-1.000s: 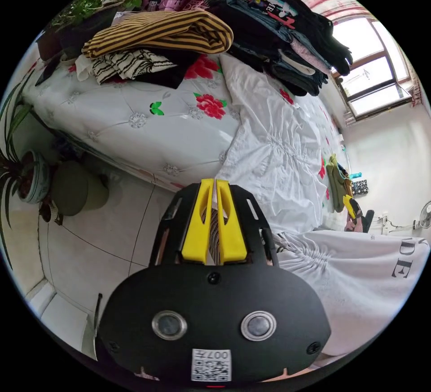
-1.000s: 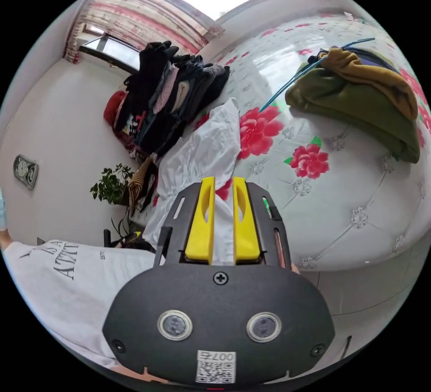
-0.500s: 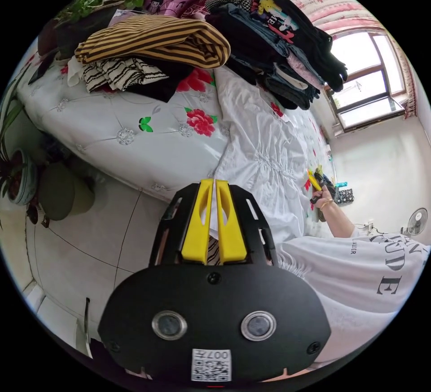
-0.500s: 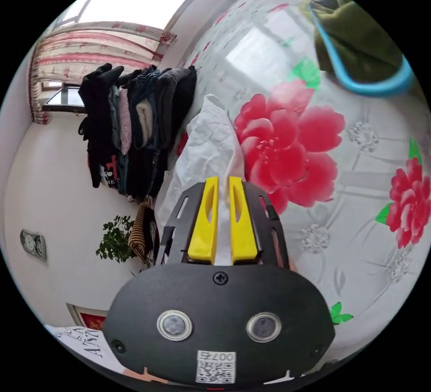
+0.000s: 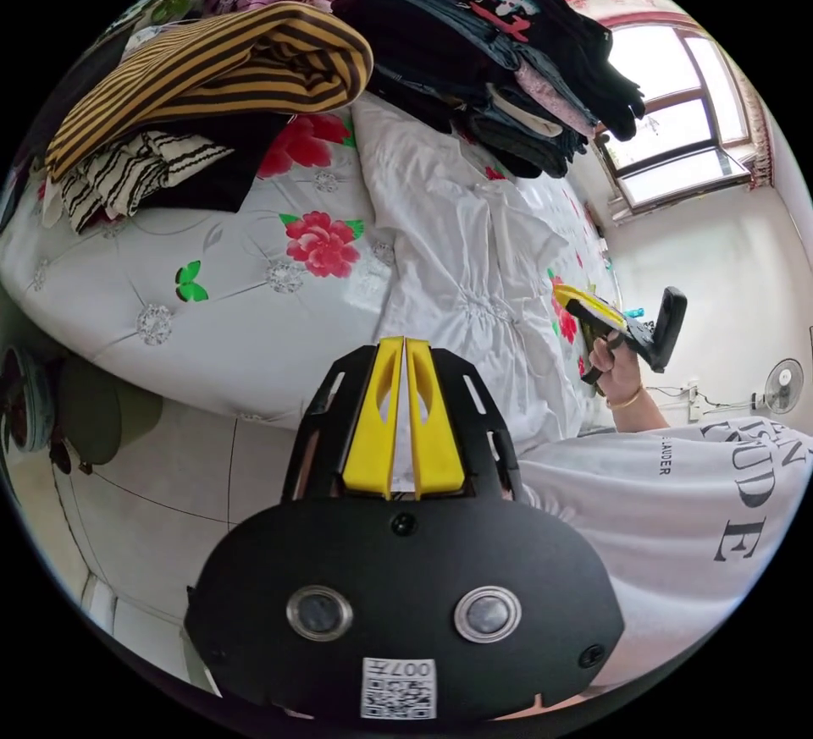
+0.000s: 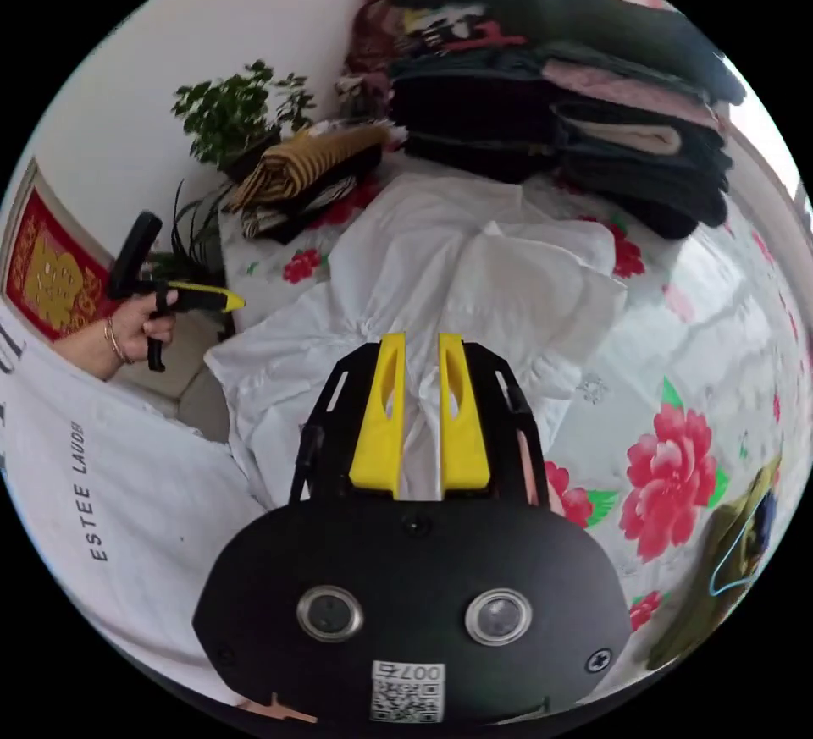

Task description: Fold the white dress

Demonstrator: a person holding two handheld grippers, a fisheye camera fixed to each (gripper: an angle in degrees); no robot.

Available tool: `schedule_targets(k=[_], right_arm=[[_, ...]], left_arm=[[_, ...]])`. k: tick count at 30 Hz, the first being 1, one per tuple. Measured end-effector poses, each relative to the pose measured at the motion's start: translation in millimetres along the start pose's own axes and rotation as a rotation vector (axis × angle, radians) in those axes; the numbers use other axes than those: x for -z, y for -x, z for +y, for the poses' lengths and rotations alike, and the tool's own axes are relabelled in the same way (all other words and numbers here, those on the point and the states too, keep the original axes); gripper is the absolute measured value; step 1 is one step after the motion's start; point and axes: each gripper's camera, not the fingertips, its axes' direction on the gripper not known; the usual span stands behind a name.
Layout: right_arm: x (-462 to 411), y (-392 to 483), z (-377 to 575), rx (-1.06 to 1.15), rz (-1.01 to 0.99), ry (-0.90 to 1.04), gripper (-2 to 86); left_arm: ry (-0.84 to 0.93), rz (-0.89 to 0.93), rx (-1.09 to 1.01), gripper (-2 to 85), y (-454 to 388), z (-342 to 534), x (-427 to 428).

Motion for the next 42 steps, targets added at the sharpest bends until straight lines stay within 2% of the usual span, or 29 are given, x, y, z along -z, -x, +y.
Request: schedule_targets(k=[2,5,9,12,16,18,20,22,25,28,30,33,38,41,42], right_arm=[[23.9,-55.2,5.3,-0.253,-0.070,-0.115,6.9],[23.7,-109.6,2.6,-0.425,-0.071,-0.120,8.3],[-3.1,-134.1,-18.5,-0.478,-0.150,-0.058,7.6],[-24.1,-129.9,-37.1,-0.438,-0.181,0.033,3.3],[33.1,-131.2,-44.3,-0.368,-0.096,-0.070,0.3],[77.2,-143.8,-37.8,-0.382,0.032,-0.133,0.0],[137.1,-170.6,-22.4,-0.452,0.259,-0.190,-0.1],[173.1,-191.6,-6.7,-0.549,0.394,-0.221,0.0],[205.0,-205.4,15.4,-0.678,0.484,-0.231,0.2],[189.4,-173.8,17.9,-0.586,0.391,-0.242,0.3],[154.8,-144.4,11.7,-0.500,0.272,-0.168,0.3],[82.8,-80.3,-0.2,-0.333,0.139,0.027,0.2],[-19.7,13.0,-0.8,-0.019,0.236,0.406,-0.2],[-20.6,34.6,3.7,0.064,0.357,0.324,-0.2],[-20.4,35.6,3.5,0.077,0.363,0.324,-0.2]], left_arm=[[0.007,-0.008,0.007,-1.0,5.3,-0.9,-3.3],[0.006,0.010,0.049,-1.0,18.4,-2.0,-9.1],[0.001,0.026,0.088,-1.0,28.6,-9.1,-16.9],[0.004,0.011,0.096,-0.9,30.6,-17.4,-21.7],[-0.008,-0.004,0.100,-0.8,30.9,-24.8,-23.3],[-0.001,-0.025,0.098,-0.7,31.9,-28.6,-28.4],[0.005,-0.043,0.100,-0.5,32.6,-32.4,-34.3],[0.004,-0.046,0.103,0.0,31.9,-38.5,-40.8],[-0.005,-0.038,0.090,2.3,24.7,-54.9,-52.1],[-0.011,-0.075,0.076,5.1,14.7,-74.8,-65.5],[-0.021,-0.128,0.084,6.9,8.8,-92.1,-76.9],[-0.057,-0.109,0.122,8.4,4.4,-114.7,-91.1],[-0.090,-0.098,0.194,7.2,-12.5,-151.0,-113.3],[-0.061,-0.106,0.201,1.5,-41.5,-173.2,-132.2],[-0.089,-0.106,0.143,0.3,-67.1,-181.2,-135.3]])
